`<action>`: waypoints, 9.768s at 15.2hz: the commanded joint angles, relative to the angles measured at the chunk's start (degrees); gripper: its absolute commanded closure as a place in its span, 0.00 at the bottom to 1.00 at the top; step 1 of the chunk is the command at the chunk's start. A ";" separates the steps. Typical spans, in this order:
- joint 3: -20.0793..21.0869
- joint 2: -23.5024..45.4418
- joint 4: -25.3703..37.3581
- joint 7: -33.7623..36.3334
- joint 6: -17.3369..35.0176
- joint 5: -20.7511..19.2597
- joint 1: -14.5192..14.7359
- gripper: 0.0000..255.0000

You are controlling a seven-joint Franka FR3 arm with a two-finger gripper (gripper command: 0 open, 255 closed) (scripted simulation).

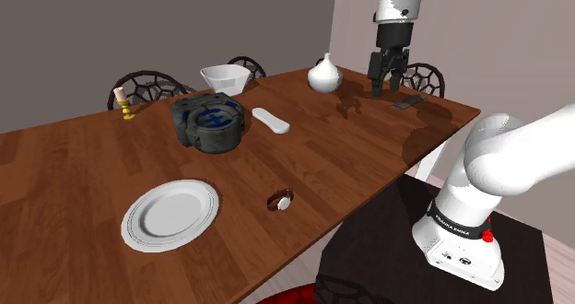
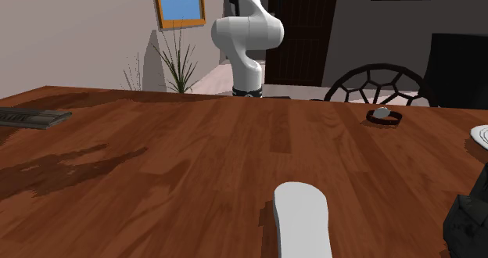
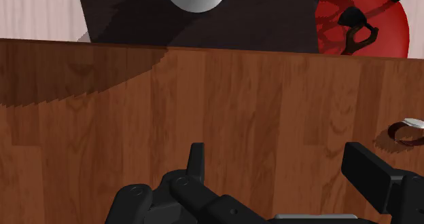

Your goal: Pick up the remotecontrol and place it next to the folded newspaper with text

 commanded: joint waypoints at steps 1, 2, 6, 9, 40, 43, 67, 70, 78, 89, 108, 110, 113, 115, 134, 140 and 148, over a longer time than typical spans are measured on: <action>0.00 0.00 0.00 0.00 0.00 0.00 0.00 0.00; 0.20 1.84 0.12 0.17 1.96 0.05 0.07 0.00; 0.92 9.65 1.41 0.86 9.41 0.20 0.30 0.00; 1.41 15.83 3.24 1.41 14.45 0.21 0.40 0.00; 2.30 74.10 47.49 7.46 34.23 -3.28 0.98 0.00; 2.29 75.23 46.38 7.45 36.48 -3.27 0.96 0.00; 2.28 73.34 48.26 7.41 32.71 -3.28 0.97 1.00; 2.28 72.53 49.39 7.39 30.77 -3.28 0.97 1.00; 2.27 70.91 52.92 7.34 25.62 -3.29 0.98 1.00; -1.41 52.67 27.12 -2.07 33.33 -3.43 -4.81 1.00; -13.91 32.07 4.27 -22.37 36.56 -9.39 -16.31 1.00; -15.62 30.80 3.24 -24.82 36.52 -10.36 -17.72 1.00; -18.31 29.32 2.19 -28.64 36.43 -11.82 -19.83 1.00; -20.16 28.64 1.83 -31.28 36.37 -12.74 -21.23 1.00; -30.96 33.45 -0.91 -45.12 44.97 -14.35 -26.17 1.00; -31.83 36.21 -2.52 -46.06 49.11 -13.18 -25.78 1.00; -31.83 36.22 -2.51 -46.07 49.10 -13.17 -25.78 0.00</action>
